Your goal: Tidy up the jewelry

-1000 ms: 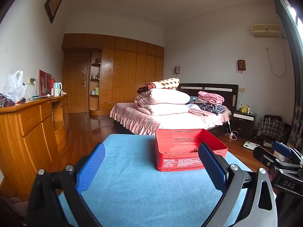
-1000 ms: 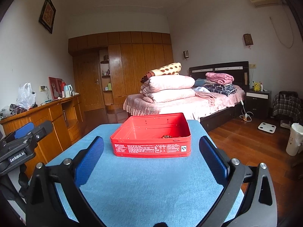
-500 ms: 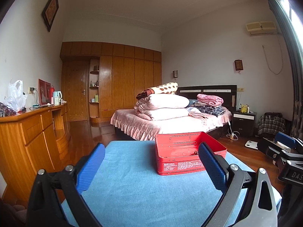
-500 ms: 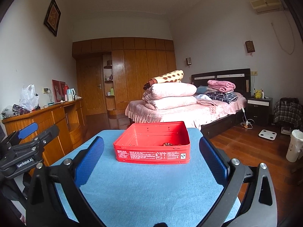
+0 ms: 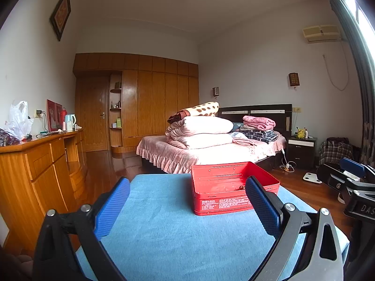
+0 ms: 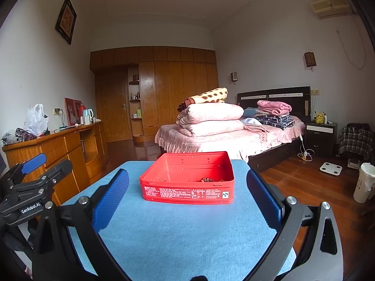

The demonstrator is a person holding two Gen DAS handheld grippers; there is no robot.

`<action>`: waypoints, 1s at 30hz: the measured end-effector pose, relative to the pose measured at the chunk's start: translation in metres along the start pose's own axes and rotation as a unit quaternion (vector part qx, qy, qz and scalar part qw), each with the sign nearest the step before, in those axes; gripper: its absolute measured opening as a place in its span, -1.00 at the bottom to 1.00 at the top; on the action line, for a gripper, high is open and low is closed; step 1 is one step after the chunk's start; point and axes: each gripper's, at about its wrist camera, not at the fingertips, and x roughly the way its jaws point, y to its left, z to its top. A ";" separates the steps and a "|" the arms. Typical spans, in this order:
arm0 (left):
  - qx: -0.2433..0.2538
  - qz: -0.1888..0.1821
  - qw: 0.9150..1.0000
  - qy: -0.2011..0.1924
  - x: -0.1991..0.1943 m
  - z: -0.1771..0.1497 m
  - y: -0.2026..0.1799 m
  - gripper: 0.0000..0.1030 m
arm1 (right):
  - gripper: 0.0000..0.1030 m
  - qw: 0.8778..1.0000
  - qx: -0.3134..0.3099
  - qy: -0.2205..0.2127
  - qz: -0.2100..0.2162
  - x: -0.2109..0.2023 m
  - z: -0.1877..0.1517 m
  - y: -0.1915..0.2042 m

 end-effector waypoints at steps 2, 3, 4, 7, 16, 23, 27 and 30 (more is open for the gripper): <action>0.000 -0.001 1.000 0.001 0.000 0.000 0.000 0.88 | 0.90 1.000 0.000 0.001 0.000 0.000 0.000 0.000; -0.001 0.000 1.000 0.001 0.001 -0.001 0.001 0.88 | 0.90 1.000 0.000 0.000 0.000 0.000 0.000 0.000; -0.001 0.000 1.000 0.001 0.001 -0.001 0.001 0.88 | 0.90 1.000 0.000 0.000 0.001 0.000 0.000 0.000; -0.001 0.000 1.000 0.001 0.002 -0.001 0.001 0.88 | 0.90 1.000 0.000 0.000 0.001 0.000 0.001 0.000; -0.004 0.001 1.000 0.000 0.002 -0.002 0.003 0.88 | 0.90 1.000 -0.001 0.003 0.001 0.001 0.001 0.001; -0.009 -0.001 1.000 0.003 0.002 -0.002 0.004 0.88 | 0.90 1.000 -0.001 0.003 0.001 0.002 0.001 0.001; -0.010 -0.003 1.000 0.006 0.003 -0.003 0.005 0.88 | 0.90 1.000 -0.001 0.004 0.000 0.004 0.001 0.002; -0.012 -0.005 1.000 0.008 0.004 -0.003 0.005 0.88 | 0.90 1.000 -0.001 0.006 -0.001 0.005 0.000 0.002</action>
